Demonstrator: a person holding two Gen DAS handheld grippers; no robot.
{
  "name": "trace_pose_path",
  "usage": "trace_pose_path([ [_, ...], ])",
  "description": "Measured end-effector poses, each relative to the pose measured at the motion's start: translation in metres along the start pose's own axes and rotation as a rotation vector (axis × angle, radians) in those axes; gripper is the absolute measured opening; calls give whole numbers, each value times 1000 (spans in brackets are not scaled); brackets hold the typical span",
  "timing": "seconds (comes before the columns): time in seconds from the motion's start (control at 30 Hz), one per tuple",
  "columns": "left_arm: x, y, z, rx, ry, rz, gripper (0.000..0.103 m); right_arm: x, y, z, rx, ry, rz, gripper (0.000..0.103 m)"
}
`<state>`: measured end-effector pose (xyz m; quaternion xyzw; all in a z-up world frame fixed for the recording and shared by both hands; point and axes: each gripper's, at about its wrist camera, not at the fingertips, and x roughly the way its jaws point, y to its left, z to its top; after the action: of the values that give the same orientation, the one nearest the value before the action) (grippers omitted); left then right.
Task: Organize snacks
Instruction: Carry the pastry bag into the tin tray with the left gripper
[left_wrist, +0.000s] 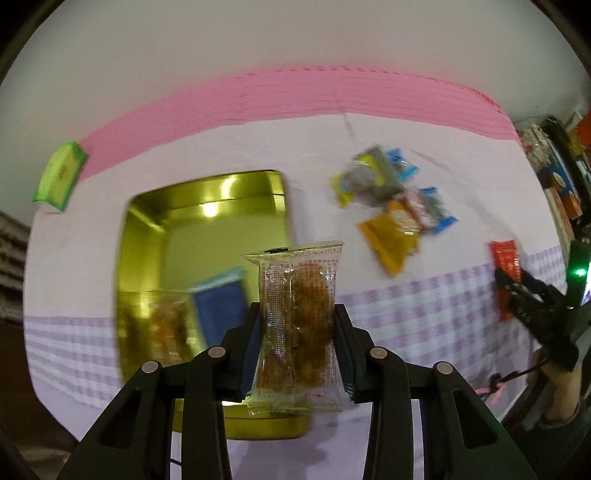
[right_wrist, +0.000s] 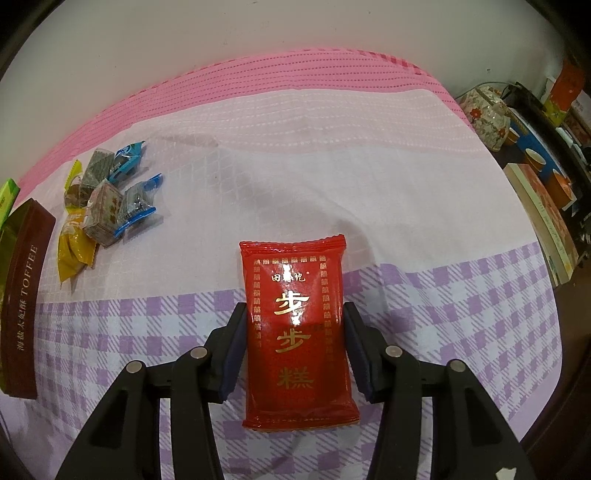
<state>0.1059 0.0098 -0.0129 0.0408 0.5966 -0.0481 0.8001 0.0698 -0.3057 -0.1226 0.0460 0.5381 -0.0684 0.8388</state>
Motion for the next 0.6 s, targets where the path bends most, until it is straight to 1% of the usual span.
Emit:
trace_pose_path([
  [0.13,-2,35,-7,-28,3,48,38,0,0,-1,-2,-1,-1,48],
  [0.33,14,82,-19,-91,35,103,38,-1,0,-1,-1,0,-2,48],
  [0.43,26,97,-25,-114,55,114,38,-1,0,0,0,2,-3,48],
  [0.6,42,108,-35,-116,78,129,38,-1,0,0,1,3,-3,48],
])
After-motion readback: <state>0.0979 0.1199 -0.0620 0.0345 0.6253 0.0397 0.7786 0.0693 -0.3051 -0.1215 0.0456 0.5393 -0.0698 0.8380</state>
